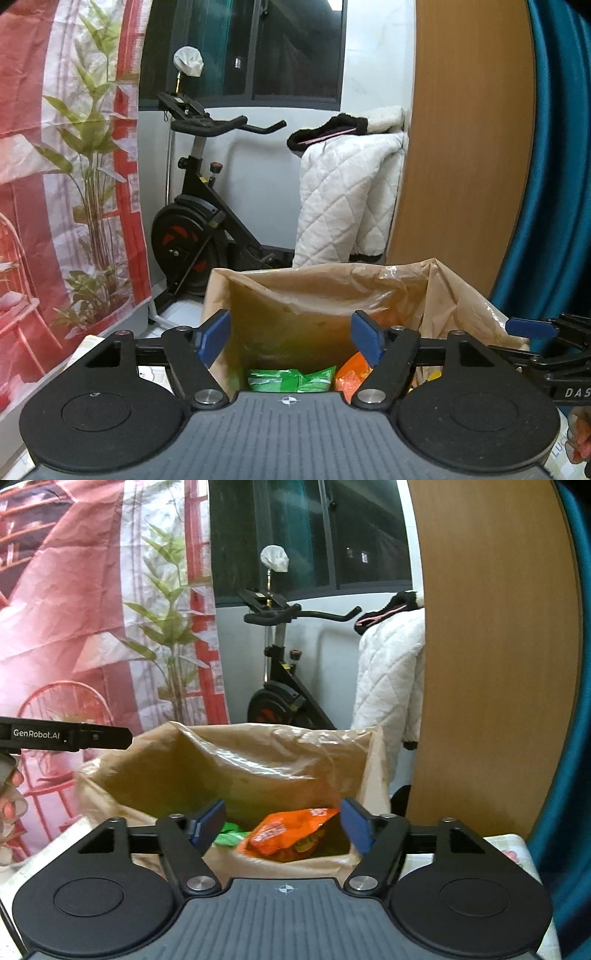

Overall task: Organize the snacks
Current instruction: 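Carry both packets over the box and open both tools to drop them, then move both tools back down to the snack pile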

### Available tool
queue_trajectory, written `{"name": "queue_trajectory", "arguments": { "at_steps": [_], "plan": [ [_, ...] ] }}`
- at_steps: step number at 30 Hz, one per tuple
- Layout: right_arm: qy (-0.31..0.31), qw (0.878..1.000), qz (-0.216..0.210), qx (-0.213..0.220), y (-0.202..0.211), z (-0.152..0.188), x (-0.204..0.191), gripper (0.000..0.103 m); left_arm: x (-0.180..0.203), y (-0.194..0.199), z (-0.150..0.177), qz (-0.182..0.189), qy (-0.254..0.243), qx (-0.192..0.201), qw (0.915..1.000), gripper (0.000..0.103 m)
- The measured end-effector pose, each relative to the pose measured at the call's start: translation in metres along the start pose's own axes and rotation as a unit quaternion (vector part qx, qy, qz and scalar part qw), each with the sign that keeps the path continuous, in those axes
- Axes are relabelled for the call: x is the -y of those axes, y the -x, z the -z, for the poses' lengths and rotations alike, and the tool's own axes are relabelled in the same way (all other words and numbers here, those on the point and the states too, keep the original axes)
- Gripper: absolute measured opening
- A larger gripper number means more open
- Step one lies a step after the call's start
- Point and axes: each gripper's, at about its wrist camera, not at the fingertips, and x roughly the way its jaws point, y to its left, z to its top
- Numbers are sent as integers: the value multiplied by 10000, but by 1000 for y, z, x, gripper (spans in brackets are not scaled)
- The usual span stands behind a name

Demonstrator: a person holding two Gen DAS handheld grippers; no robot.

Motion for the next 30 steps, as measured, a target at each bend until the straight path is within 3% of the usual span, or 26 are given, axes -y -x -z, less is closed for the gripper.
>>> {"name": "queue_trajectory", "arguments": {
  "at_steps": [3, 11, 20, 30],
  "plan": [
    [-37, 9999, -66, 72, 15, 4, -5, 81, -4, 16, 4, 91, 52, -7, 9999, 88],
    [-130, 9996, -112, 221, 44, 12, -16, 93, -20, 50, 28, 71, 250, 6, 9997, 92],
    [27, 9997, -175, 159, 59, 35, -37, 94, -33, 68, 66, -13, 313, -245, 9992, 93],
    [-102, 9995, -69, -295, 52, 75, -44, 94, -48, 73, 107, -96, 465, -696, 9964, 93]
  ]
}}
